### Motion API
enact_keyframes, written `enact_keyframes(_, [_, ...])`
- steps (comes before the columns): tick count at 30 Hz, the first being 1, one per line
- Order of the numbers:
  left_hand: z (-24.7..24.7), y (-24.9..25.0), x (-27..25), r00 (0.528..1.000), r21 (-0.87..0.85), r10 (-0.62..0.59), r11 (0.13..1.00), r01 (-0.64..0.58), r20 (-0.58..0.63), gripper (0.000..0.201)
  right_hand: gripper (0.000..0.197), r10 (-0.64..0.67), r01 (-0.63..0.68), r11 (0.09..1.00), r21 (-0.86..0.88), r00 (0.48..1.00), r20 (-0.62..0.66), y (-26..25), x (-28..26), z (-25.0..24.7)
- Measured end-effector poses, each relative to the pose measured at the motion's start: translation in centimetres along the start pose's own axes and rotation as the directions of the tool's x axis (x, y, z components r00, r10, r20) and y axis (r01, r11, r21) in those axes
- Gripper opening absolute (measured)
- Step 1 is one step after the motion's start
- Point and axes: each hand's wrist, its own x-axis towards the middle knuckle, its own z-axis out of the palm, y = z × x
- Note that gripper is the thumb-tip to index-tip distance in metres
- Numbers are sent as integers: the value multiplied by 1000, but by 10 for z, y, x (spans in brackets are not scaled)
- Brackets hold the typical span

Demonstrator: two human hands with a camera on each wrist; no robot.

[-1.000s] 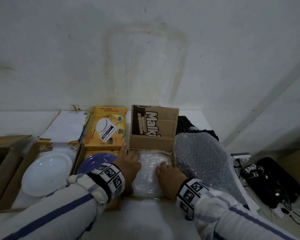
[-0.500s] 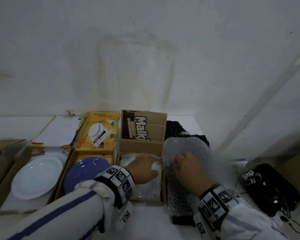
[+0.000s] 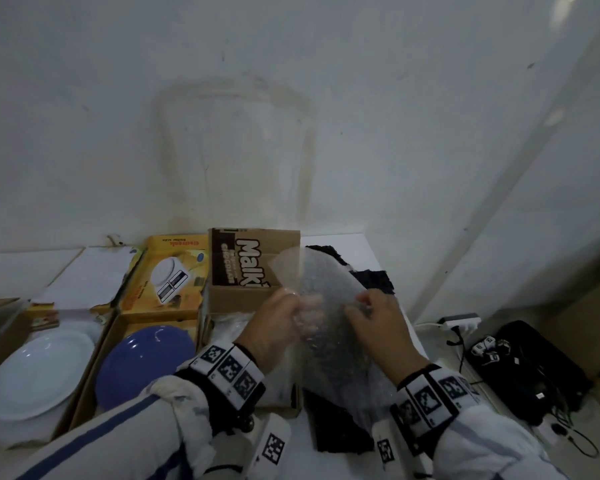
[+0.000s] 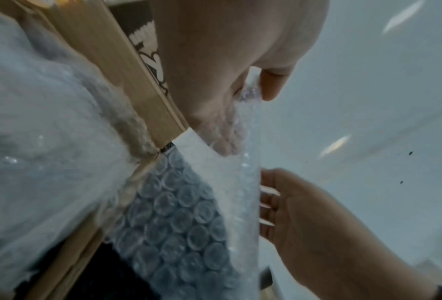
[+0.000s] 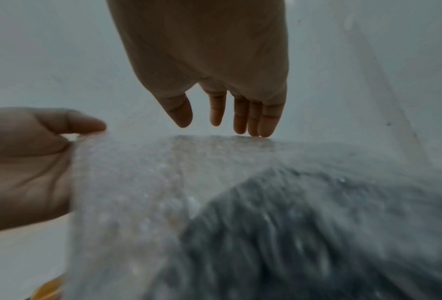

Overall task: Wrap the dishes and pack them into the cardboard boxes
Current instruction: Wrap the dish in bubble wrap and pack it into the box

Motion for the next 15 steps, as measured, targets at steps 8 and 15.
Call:
enact_keyframes(8, [-55,12,-20,981,-14,2,1000,-5,-196,17,30,281,-386,888,251,886,368,-13,5,8])
enact_keyframes(15, [-98,1,-29,945,35,-115,991,132,-305,17,35,241,-422,861,283,830,503,-38,0,26])
